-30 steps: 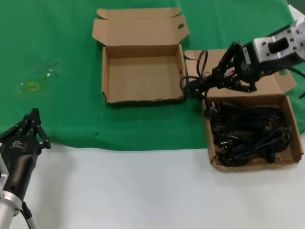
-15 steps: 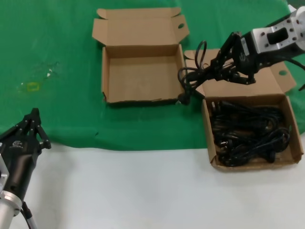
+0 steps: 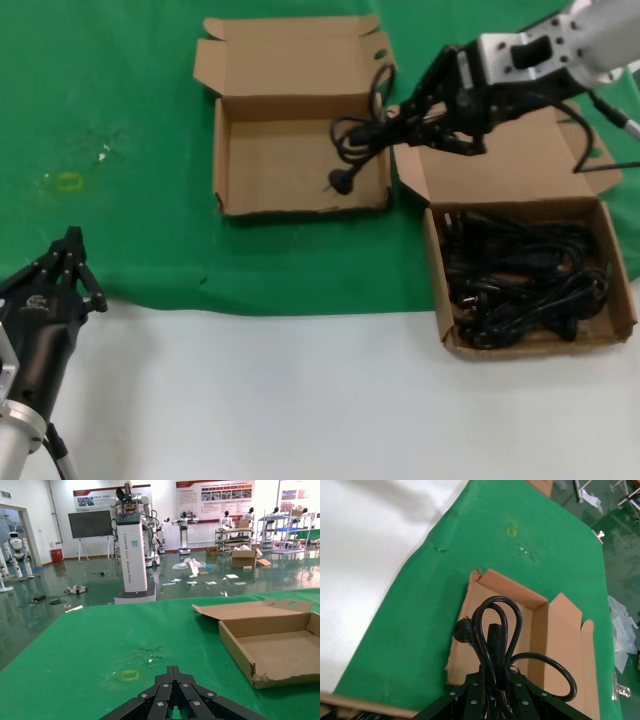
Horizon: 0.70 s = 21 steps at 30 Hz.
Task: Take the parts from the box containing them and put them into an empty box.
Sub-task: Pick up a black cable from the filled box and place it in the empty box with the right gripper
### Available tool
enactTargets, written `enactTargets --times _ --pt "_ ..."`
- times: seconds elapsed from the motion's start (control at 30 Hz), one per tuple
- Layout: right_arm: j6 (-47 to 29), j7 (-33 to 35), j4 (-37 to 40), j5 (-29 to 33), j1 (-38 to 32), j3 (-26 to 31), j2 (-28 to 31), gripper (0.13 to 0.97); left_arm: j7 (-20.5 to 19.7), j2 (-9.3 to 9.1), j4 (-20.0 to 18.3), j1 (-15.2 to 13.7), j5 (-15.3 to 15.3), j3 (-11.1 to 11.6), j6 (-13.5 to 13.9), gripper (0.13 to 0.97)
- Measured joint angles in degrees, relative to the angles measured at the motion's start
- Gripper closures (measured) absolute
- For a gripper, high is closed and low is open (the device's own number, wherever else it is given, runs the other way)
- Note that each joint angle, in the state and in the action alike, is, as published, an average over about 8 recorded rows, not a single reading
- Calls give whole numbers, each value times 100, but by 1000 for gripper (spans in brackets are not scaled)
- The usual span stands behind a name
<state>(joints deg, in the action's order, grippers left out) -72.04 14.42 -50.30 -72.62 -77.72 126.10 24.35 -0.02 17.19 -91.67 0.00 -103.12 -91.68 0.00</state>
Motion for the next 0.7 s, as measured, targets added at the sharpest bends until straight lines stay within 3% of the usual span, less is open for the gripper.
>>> enactTargets --times 0.37,0.7 --pt "509 585 1425 -89 -336 0 -817 886 0 0 0 0 0 0 0 953" --pt "1084 1649 3424 -259 -891 -180 -1648 886 0 0 0 0 0 0 0 953"
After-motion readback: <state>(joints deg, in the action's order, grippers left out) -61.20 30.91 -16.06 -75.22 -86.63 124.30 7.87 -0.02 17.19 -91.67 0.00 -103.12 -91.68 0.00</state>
